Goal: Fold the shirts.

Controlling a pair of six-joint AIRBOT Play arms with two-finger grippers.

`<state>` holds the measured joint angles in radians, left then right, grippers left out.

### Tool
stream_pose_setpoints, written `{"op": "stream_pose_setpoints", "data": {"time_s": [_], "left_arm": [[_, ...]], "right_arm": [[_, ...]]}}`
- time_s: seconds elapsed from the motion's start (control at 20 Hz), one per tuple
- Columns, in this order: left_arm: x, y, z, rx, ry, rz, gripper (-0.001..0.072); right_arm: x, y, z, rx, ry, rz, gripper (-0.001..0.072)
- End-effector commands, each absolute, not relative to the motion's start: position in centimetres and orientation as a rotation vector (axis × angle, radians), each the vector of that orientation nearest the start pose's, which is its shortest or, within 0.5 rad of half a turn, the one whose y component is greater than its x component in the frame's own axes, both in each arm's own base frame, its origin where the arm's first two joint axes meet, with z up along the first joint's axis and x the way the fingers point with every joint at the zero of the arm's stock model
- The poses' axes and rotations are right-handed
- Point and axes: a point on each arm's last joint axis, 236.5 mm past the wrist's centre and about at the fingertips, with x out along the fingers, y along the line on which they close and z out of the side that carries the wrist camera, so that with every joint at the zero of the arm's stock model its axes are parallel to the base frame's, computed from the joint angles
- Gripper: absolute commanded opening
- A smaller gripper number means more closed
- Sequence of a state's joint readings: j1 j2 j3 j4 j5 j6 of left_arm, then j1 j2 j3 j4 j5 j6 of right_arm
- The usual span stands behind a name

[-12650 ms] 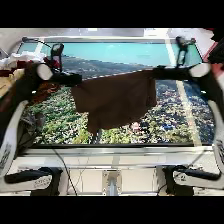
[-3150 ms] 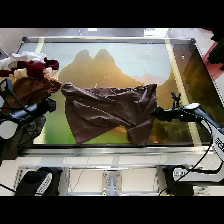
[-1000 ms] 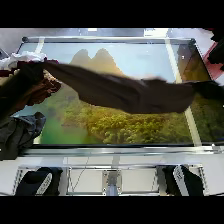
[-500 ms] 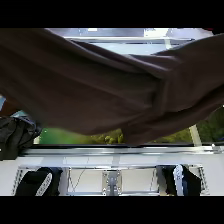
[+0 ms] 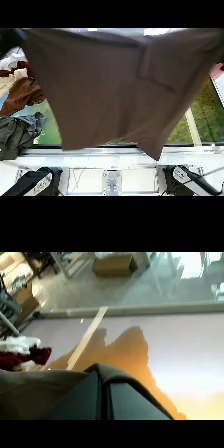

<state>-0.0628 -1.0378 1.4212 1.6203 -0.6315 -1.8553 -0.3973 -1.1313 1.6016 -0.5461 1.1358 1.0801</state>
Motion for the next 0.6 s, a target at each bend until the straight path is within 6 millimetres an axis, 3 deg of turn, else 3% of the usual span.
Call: {"op": "stream_pose_setpoints", "data": {"time_s": [0.0, 0.1, 0.2, 0.3, 0.35, 0.4, 0.45, 0.5, 0.55], "left_arm": [[52.0, -2.2, 22.0, -0.216, 0.426, 0.034, 0.0005], [55.6, -2.5, 18.2, -0.222, 0.422, 0.031, 0.0005], [58.7, -2.9, 15.2, -0.284, 0.39, 0.03, 0.0006], [60.6, -3.4, 13.1, -0.333, 0.36, 0.019, 0.0015], [61.2, -3.7, 12.9, -0.389, 0.34, 0.014, 0.0074], [61.4, -3.8, 13.4, -0.413, 0.315, 0.008, 0.0283], [61.6, -3.9, 14.5, -0.437, 0.284, 0.001, 0.052], [61.7, -3.9, 15.9, -0.447, 0.262, -0.004, 0.0548], [61.6, -3.9, 18.2, -0.442, 0.227, -0.013, 0.0548]], "right_arm": [[51.3, 6.1, 18.7, 0.245, 0.622, 0.413, 0.003], [56.3, 7.2, 12.3, 0.224, 0.632, 0.341, 0.0031], [60.3, 7.8, 8.4, 0.275, 0.577, 0.272, 0.0031], [63.0, 7.7, 6.0, 0.354, 0.514, 0.199, 0.0033], [63.8, 7.4, 5.7, 0.376, 0.483, 0.166, 0.0034], [64.3, 6.8, 6.0, 0.396, 0.453, 0.141, 0.0099], [64.6, 6.4, 6.7, 0.397, 0.429, 0.129, 0.0288], [64.6, 6.0, 7.7, 0.396, 0.419, 0.133, 0.0419], [64.4, 5.4, 9.2, 0.388, 0.414, 0.147, 0.042]]}}
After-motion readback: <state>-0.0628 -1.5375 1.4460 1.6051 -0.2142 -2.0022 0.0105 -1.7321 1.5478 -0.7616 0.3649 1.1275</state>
